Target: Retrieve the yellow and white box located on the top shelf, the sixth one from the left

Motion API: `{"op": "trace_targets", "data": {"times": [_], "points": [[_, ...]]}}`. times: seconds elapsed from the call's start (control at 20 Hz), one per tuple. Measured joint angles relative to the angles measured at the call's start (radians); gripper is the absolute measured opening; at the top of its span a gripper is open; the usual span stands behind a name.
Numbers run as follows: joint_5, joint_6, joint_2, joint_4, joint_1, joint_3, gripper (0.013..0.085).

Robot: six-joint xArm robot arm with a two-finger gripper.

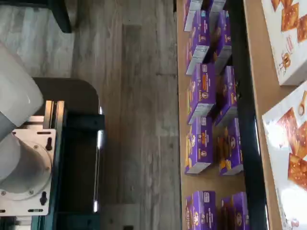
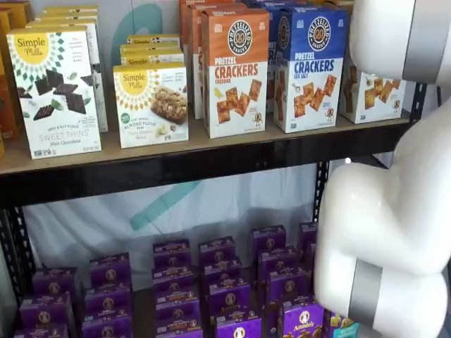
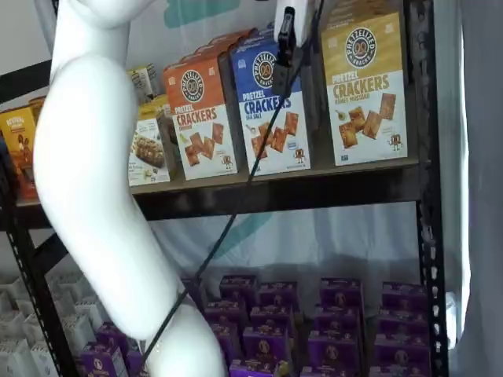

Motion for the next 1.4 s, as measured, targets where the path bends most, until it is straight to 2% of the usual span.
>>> {"op": "trace_targets", "data": {"times": [0.1,0.15,0.35,0.5,0.7,1.05,1.2,1.4], "points": [[-0.024,-0.005,-0.016,-0.082,0.043,0.018,0.0850],[-0.038,-0.007,-0.027,-0.099,0.051,0.035,0.0850],[-0.080,-0.013,-0.055,-0.109,0.053,0.085,0.0850],[-0.105,-0.019,-0.067,-0.091,0.041,0.106,0.0850],[-0.101,-0.026,-0.052,-0.035,0.005,0.085,0.0850],[-0.059,-0.013,0.001,0.095,-0.067,-0.005,0.0850],[-0.099,-0.002,-0.007,0.177,-0.101,0.004,0.0850],[-0.196,0.012,-0.046,0.311,-0.148,0.065,0.0850]]}}
